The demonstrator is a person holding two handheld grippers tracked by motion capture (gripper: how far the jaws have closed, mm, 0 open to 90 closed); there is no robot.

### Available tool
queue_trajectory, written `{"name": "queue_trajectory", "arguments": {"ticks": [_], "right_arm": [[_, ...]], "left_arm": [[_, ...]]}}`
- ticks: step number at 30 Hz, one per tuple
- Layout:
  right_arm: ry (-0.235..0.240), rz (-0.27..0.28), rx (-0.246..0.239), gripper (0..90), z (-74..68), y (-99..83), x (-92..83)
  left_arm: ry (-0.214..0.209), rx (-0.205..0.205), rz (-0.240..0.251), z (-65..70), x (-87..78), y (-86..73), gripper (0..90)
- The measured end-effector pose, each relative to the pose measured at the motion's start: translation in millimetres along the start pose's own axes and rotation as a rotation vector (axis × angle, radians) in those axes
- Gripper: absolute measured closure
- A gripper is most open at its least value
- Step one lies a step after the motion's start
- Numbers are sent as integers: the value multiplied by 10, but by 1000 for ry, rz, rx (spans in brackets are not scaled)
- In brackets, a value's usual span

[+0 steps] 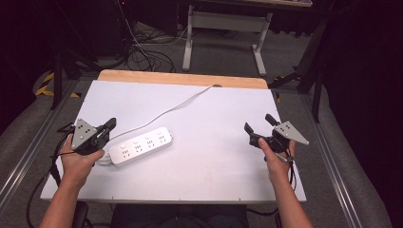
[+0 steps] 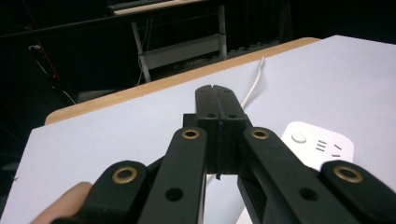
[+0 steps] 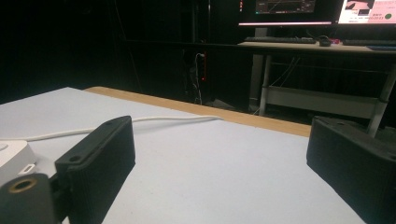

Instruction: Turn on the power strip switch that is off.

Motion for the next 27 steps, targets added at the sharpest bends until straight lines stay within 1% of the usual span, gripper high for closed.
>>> {"name": "queue_trajectory", "arguments": {"ticks": [1, 2, 3, 4, 6, 7, 8, 9, 10, 12, 13, 14, 16, 17, 18, 24, 27], "right_arm": [[-1, 1, -1, 83, 1, 1, -1], [-1, 0, 0, 83, 2, 1, -1], [-1, 0, 0, 83, 1, 0, -1], [-1, 1, 0, 83, -1, 1, -1], [-1, 1, 0, 84, -4, 0, 1], [-2, 1, -2, 83, -3, -1, 2], [-2, 0, -2, 84, -2, -2, 4], [-2, -1, 0, 83, -3, -2, 4], [-2, -1, 0, 83, -3, -2, 4], [-2, 1, -2, 84, 0, 1, 1], [-3, 1, -2, 84, 2, 2, -1], [-2, 2, -1, 84, 3, 3, -3], [-2, 3, 0, 84, 4, 5, -6], [-2, 4, 1, 84, 3, 6, -7], [-2, 5, 2, 84, 3, 7, -8], [-5, 5, 2, 85, 6, 7, -10], [-4, 3, 0, 85, 6, 5, -6]], "left_arm": [[-4, -5, 0, 9, 13, 3, 900], [-15, 3, -11, 23, 36, 10, 900], [-24, 0, -16, 39, 43, 15, 900], [-24, 0, -16, 39, 43, 15, 900], [-41, 13, -27, 51, 48, 22, 900], [-50, 7, -32, 57, 54, 23, 900], [-50, 7, -32, 57, 54, 23, 900], [-65, 6, -44, 55, 61, 18, 900], [-65, 6, -44, 55, 61, 18, 900], [-89, 1, -60, 63, 96, 22, 900], [-89, 1, -60, 63, 96, 22, 900], [-118, -8, -74, 82, 124, 32, 900], [-125, -7, -81, 89, 137, 38, 900], [-143, -11, -90, 109, 166, 45, 900], [-147, -3, -97, 113, 179, 46, 900], [-158, 8, -108, 130, 216, 49, 900], [-170, 6, -121, 134, 230, 38, 900]]}}
Point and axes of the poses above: each handheld gripper's, and its own axes: x roughly forward along the jaws, y roughly out of its top, z roughly to its right, the point moved 2 cm from there along x, roughly forward along the jaws, and after that the axes turned 15 degrees about x, right-handed, at the moved point
